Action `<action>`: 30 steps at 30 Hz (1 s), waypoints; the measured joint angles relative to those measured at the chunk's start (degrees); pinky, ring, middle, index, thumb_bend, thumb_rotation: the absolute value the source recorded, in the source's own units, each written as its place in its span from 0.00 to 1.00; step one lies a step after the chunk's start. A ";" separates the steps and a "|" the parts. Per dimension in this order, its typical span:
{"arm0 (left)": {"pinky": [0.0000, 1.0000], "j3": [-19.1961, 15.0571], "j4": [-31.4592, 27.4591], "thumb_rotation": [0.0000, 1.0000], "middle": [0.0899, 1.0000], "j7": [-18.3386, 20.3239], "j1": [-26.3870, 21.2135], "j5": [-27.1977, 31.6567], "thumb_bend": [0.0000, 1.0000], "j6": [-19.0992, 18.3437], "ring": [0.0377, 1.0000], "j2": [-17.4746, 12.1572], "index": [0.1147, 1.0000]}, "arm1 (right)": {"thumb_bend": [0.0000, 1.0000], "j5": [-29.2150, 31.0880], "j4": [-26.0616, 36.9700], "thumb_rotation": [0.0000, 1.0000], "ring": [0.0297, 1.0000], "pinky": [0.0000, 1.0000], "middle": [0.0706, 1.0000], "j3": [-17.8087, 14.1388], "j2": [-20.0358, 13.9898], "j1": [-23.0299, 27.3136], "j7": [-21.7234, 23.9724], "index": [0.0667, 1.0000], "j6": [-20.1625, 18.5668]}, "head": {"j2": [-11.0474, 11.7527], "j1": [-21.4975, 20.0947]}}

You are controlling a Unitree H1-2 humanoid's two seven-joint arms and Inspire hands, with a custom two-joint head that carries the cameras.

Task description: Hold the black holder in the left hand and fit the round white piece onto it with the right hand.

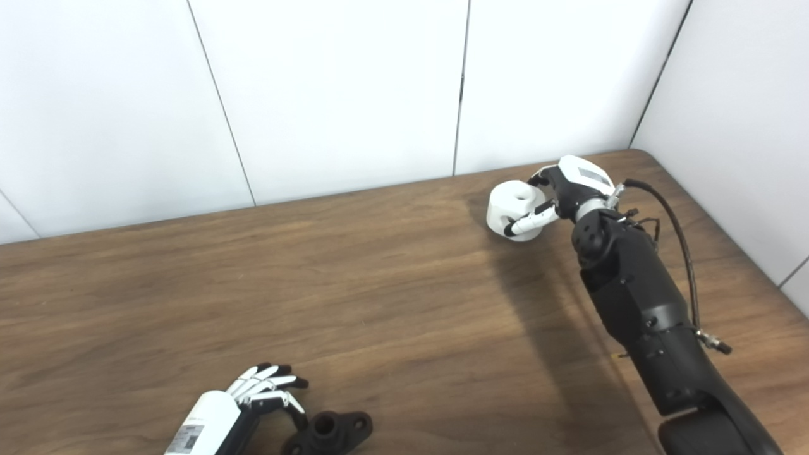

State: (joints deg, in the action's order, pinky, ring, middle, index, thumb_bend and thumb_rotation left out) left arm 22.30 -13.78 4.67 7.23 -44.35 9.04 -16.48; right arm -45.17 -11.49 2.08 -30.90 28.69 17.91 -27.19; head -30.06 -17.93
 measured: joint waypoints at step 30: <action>0.85 0.15 -3.30 0.05 0.74 2.54 0.06 -1.96 0.52 -3.44 0.84 0.25 0.42 | 0.51 6.69 -0.50 0.14 0.99 0.97 0.85 1.93 -0.37 0.00 -6.50 0.45 1.02 | -0.79 0.18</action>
State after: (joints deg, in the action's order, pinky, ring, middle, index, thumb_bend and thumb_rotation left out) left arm 22.45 -17.08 7.22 7.29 -46.31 5.60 -16.22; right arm -38.47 -11.99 4.01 -31.27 28.69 11.41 -26.17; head -30.85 -17.75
